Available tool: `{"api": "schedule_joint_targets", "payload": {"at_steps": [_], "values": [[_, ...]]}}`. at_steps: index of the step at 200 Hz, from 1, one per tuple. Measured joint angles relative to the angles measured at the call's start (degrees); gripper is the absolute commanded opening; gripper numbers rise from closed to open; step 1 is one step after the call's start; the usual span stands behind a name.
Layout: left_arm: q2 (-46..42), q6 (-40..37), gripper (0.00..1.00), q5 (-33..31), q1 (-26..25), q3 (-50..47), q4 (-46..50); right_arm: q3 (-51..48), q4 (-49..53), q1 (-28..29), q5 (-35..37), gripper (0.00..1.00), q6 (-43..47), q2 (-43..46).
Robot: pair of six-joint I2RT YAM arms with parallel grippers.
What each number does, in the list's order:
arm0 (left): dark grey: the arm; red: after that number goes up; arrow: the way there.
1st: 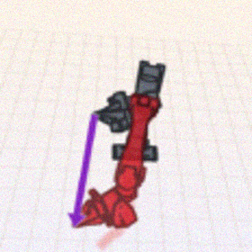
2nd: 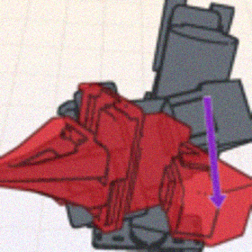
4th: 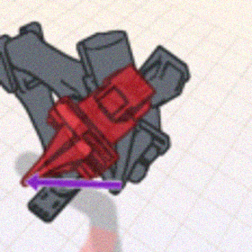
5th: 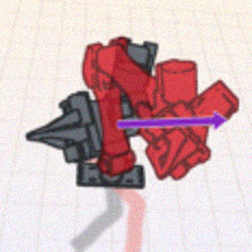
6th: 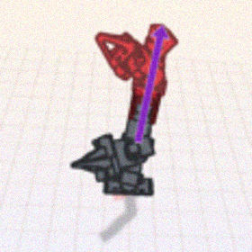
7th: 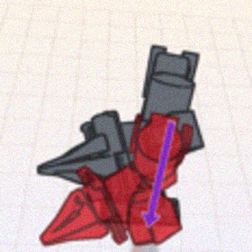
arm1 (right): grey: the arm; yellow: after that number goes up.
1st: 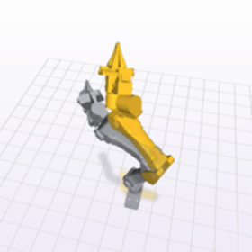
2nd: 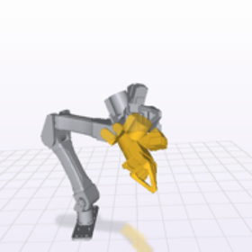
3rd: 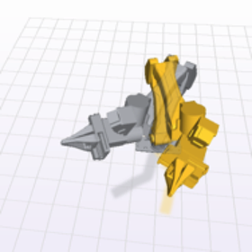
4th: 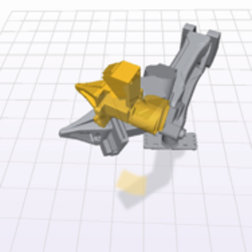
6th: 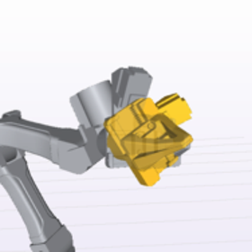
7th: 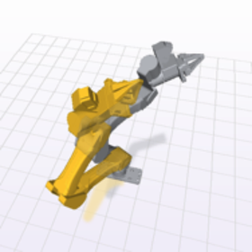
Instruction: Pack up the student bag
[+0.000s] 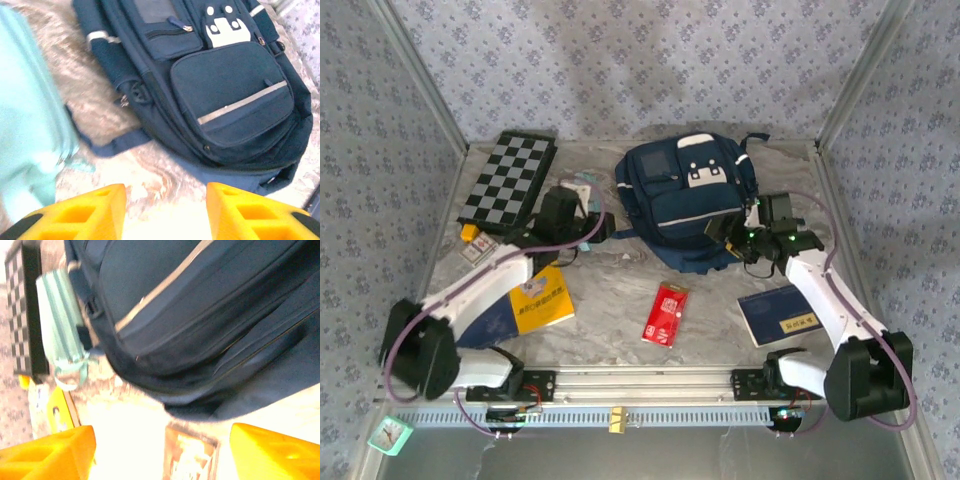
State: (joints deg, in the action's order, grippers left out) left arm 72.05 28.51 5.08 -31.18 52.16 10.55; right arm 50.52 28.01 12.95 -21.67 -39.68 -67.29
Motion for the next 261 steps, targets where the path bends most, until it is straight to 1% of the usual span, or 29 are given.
{"api": "schedule_joint_targets", "payload": {"at_steps": [35,50,61,87,95,117,153,170,190,219,261], "values": [[-16.09,5.27,0.57,-6.10,0.61,-7.65,10.86,0.00,0.59,12.83,1.95,0.75,1.14,-0.26],[-22.69,7.23,0.61,-8.74,1.84,-10.14,16.72,0.13,-0.61,19.15,3.34,0.75,1.09,-2.56],[-25.99,8.74,0.63,-10.40,3.15,-11.50,20.41,0.72,-1.62,23.43,4.39,0.75,0.94,-5.16],[-29.29,11.17,0.68,-12.24,8.81,-14.16,27.45,4.48,-4.35,32.15,5.90,0.71,0.04,-13.70],[-29.27,11.76,0.70,-12.20,10.99,-14.93,28.79,6.10,-5.42,34.12,6.29,0.70,-0.20,-16.46],[-27.23,12.66,0.71,-12.04,16.52,-16.63,30.27,11.56,-7.32,38.64,7.15,0.67,-0.57,-24.00],[-20.57,13.18,0.76,-11.61,24.50,-19.21,28.22,21.51,-9.86,43.10,7.34,0.62,-1.38,-34.80],[-18.25,12.96,0.77,-10.32,28.37,-20.87,26.32,25.44,-10.58,44.39,7.15,0.58,-1.53,-39.36],[-14.88,12.44,0.77,-8.98,31.78,-21.73,23.63,30.03,-10.75,45.55,6.86,0.57,-1.79,-44.59],[-12.98,11.50,0.79,-7.69,33.51,-23.30,19.71,34.86,-10.69,46.62,5.86,0.55,-2.36,-50.47],[-9.99,10.56,0.78,-6.19,34.47,-24.59,16.70,41.00,-9.40,46.93,5.64,0.58,-2.99,-57.13]]}}
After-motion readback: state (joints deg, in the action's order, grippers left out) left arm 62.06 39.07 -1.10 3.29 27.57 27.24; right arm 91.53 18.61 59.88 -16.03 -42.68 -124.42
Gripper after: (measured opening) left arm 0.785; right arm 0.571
